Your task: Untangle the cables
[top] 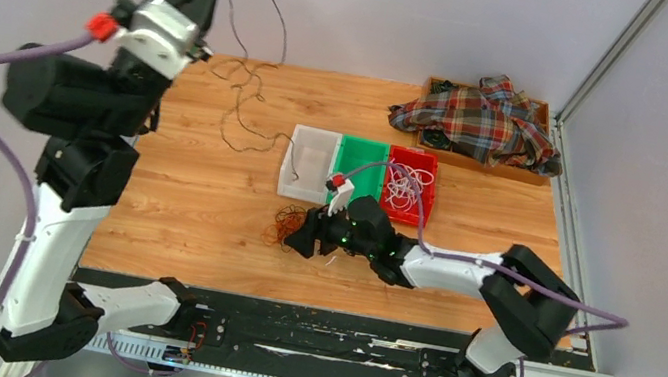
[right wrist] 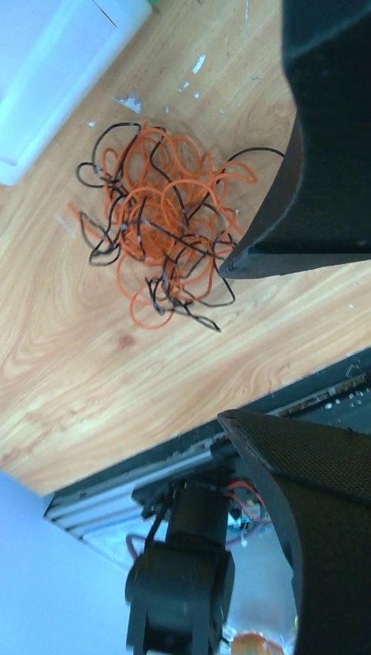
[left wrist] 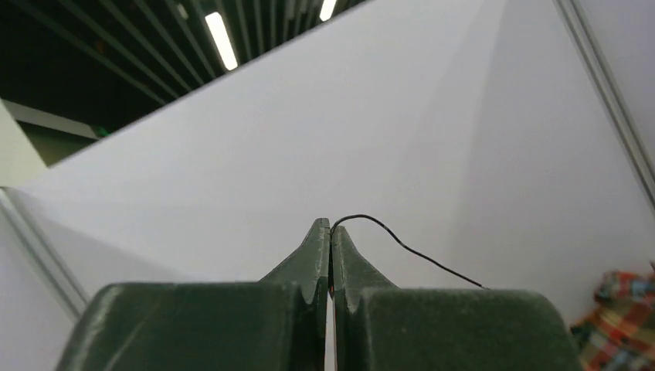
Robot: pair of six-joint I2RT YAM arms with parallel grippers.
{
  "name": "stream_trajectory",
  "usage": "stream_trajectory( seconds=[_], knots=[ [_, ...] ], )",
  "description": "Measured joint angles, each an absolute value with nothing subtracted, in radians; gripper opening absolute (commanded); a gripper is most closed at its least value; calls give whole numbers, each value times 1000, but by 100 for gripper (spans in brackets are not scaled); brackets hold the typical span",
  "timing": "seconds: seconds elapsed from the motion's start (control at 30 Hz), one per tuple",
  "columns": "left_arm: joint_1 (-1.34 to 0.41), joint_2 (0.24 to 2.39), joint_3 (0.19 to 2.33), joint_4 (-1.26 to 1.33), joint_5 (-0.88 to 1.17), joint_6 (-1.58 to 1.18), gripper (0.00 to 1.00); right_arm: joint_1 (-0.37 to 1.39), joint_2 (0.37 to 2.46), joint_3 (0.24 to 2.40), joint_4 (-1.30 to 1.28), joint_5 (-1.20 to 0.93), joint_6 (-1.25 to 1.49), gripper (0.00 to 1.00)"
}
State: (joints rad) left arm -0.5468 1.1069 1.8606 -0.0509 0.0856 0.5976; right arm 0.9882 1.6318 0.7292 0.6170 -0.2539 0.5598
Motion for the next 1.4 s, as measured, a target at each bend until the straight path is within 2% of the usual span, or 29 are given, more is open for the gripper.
stream_trajectory(
  seconds=[0.07, 0.17, 0.43, 0.9, 1.4],
  knots=[
    [-547, 1096, 1778, -54, 85, 590, 0, 986, 1547, 715, 588, -253, 558, 76],
    [-547, 1095, 1654, -55, 85, 584, 0, 978, 1454, 710, 541, -240, 557, 78],
    [-548, 1169, 1502, -55, 85, 584, 0, 924, 1196, 653, 355, -118, 555, 75],
    [-553, 1301, 1382, 9, 43, 660, 0, 888, 1025, 603, 98, 99, 567, 71],
    [-553, 1366, 1361, 44, -94, 805, 0, 882, 942, 578, 23, 159, 580, 70]
  ],
)
